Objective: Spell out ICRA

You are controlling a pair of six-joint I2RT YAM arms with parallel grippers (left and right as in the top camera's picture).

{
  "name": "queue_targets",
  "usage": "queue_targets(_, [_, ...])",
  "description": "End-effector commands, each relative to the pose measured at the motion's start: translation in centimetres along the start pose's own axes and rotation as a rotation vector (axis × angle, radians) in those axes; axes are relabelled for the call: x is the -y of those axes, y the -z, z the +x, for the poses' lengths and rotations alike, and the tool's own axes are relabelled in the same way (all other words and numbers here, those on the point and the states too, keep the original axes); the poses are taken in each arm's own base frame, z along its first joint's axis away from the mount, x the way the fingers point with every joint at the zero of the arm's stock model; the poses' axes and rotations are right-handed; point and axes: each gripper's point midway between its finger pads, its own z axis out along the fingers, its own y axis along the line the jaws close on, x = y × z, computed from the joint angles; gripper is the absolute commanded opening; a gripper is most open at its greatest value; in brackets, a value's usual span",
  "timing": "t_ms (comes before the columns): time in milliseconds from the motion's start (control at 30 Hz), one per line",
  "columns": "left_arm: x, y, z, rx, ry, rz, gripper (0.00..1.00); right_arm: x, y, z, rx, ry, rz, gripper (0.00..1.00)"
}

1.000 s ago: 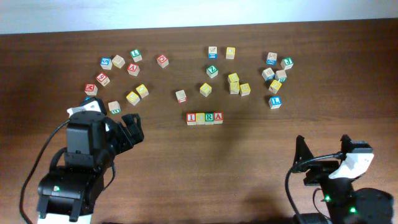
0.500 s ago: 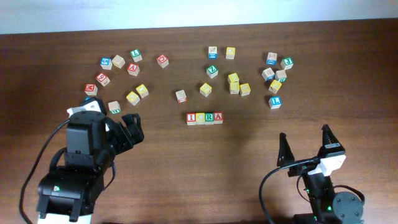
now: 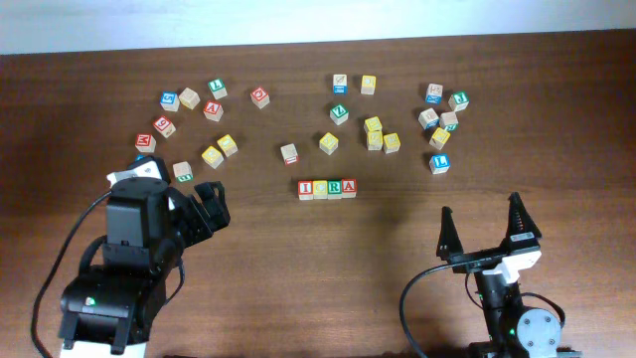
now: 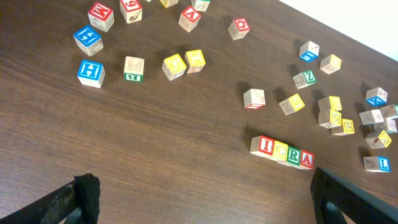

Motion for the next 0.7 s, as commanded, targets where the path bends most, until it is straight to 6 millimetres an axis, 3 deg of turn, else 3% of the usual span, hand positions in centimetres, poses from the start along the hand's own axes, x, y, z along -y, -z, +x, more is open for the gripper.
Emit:
queue_targets(0, [-0.2,0.1,-0.2,0.011,-0.013,-0.011,0.99,-0.3,0.1,0.7,-0.006,-0.002,-0.015,0.98])
queue_targets(200, [-0.2,0.1,-0.2,0.011,-0.013,-0.011,0.99,0.3,0.2,3.2,-0.109,-0.012,0.019,0.98])
queue_targets(367, [-0.2,0.1,-0.2,0.011,-0.013,-0.011,0.99,0.3,1.0,7.4,-0.283,-0.03,0.024,0.99])
queue_targets(667, [-0.2,0.1,-0.2,0.011,-0.013,-0.011,0.99,1.3,1.1,7.6,-0.289,-0.022,0.081,0.98])
